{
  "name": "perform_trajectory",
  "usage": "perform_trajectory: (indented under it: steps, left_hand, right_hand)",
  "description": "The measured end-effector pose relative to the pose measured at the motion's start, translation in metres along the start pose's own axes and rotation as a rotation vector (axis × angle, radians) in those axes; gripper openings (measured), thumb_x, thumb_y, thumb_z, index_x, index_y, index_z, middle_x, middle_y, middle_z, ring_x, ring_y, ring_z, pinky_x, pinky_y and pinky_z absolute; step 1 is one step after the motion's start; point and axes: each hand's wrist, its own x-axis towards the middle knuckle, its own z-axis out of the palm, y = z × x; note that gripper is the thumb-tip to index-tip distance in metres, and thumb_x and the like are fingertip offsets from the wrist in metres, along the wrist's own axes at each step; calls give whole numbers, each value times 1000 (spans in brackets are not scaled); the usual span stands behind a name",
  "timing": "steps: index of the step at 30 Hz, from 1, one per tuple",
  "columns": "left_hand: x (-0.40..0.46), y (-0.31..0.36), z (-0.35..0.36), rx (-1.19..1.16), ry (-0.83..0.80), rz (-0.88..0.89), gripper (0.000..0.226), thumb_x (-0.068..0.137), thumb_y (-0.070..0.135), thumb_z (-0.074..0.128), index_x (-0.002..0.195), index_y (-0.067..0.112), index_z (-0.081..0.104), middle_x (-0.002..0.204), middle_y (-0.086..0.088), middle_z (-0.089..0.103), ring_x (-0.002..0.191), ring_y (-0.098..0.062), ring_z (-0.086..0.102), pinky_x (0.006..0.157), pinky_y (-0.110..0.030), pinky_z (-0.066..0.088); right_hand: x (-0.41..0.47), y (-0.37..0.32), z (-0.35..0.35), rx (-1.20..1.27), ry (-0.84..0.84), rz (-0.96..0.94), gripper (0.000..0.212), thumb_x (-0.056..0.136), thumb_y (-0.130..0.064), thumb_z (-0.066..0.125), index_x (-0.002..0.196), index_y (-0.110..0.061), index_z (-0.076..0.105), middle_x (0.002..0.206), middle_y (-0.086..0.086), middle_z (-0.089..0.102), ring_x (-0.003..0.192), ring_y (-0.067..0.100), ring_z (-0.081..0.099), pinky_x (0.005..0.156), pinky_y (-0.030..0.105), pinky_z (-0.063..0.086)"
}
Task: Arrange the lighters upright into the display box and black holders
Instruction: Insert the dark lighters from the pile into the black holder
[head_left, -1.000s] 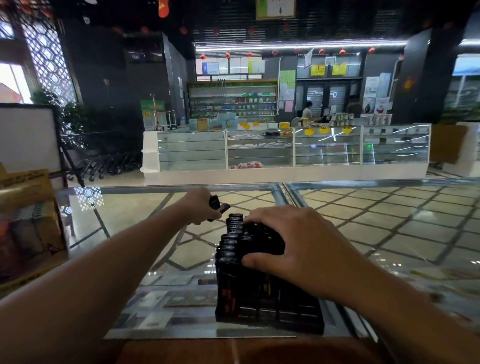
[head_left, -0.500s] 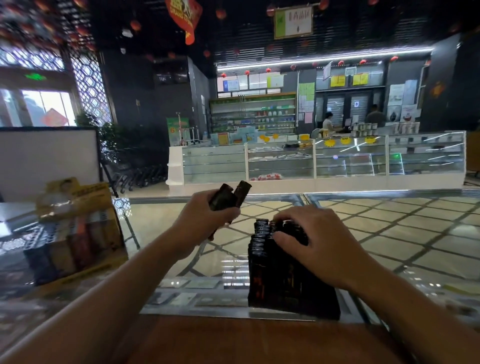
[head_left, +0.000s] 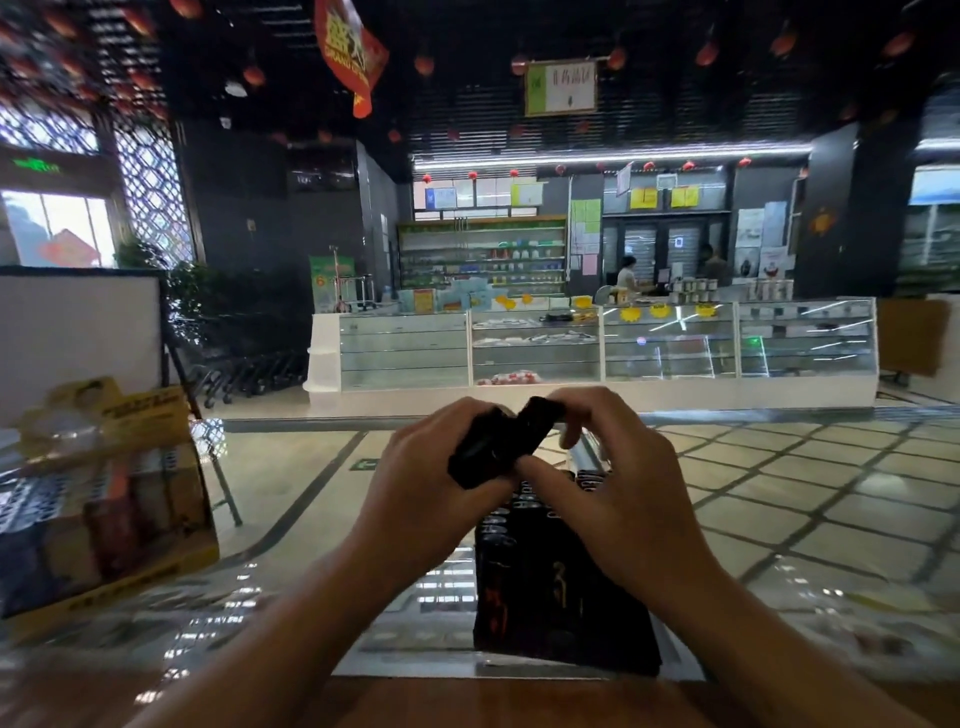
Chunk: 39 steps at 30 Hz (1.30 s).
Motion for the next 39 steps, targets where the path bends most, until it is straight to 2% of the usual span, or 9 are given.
perform_trajectory:
  steps: [6, 9, 12, 14, 16, 23, 28, 34, 39]
  left_hand:
    - [-7, 5, -3, -181, -17, -12, 31, 73, 39, 83, 94, 31, 61, 86, 11, 67, 72, -6, 63, 62, -13, 45]
    - [-7, 5, 0, -325, 26, -131, 28, 76, 18, 82, 98, 19, 65, 88, 9, 72, 79, -9, 67, 72, -16, 52]
    - [-14, -6, 7, -348, 91, -248, 27, 80, 10, 79, 98, 24, 64, 85, 11, 71, 75, -4, 66, 67, -14, 51]
    - [-20, -10, 4, -302, 110, -287, 25, 80, 15, 78, 96, 28, 64, 83, 12, 70, 66, 0, 61, 56, -17, 50]
    - [-21, -14, -1, -256, 118, -320, 21, 79, 18, 79, 92, 27, 64, 81, 10, 69, 59, 0, 57, 51, -18, 49]
    - [-16, -38, 7, -141, -82, -447, 18, 81, 25, 80, 92, 23, 67, 70, 7, 65, 48, 2, 52, 50, -19, 39]
    - [-29, -43, 13, -118, -201, -447, 30, 74, 36, 78, 88, 12, 66, 78, -14, 64, 59, -24, 57, 55, -44, 46]
    - [-31, -42, 15, -145, -315, -479, 13, 83, 11, 72, 83, 6, 61, 59, -5, 56, 38, -4, 47, 37, -20, 37]
    - [-34, -45, 18, -139, -353, -494, 11, 85, 11, 74, 85, 12, 63, 64, -2, 60, 52, -11, 54, 50, -29, 43]
  right_hand:
    - [3, -6, 0, 140, -16, 53, 16, 87, -35, 68, 98, -32, 57, 84, -29, 57, 73, -1, 55, 64, 9, 38]
    - [2, -2, -11, 320, 47, 207, 19, 90, -16, 71, 100, -29, 60, 88, -17, 70, 81, 3, 67, 70, 15, 47]
    - [-4, 5, -21, 392, 77, 328, 30, 90, -13, 69, 110, -31, 55, 86, -1, 75, 79, 19, 70, 66, 28, 51]
    - [-7, 5, -24, 366, 75, 354, 26, 89, -13, 70, 105, -30, 57, 83, -3, 76, 75, 19, 69, 63, 32, 49]
    - [-4, 6, -25, 364, 71, 356, 22, 88, -13, 71, 100, -27, 59, 80, -6, 75, 68, 8, 66, 59, 24, 45]
    - [3, 14, -27, 235, -57, 312, 19, 84, -15, 77, 94, -24, 64, 84, -16, 70, 72, 1, 60, 65, 12, 44]
    - [-2, 14, -49, 277, -8, 336, 22, 86, -9, 74, 94, -28, 65, 90, -6, 72, 85, 18, 66, 81, 44, 56]
    - [-31, 26, -69, 85, -103, 352, 20, 87, -12, 72, 93, -28, 61, 84, -8, 67, 77, 15, 62, 72, 43, 51]
    - [-42, 25, -65, -45, -184, 301, 19, 86, -23, 74, 92, -34, 60, 84, -15, 63, 75, 11, 59, 66, 28, 50]
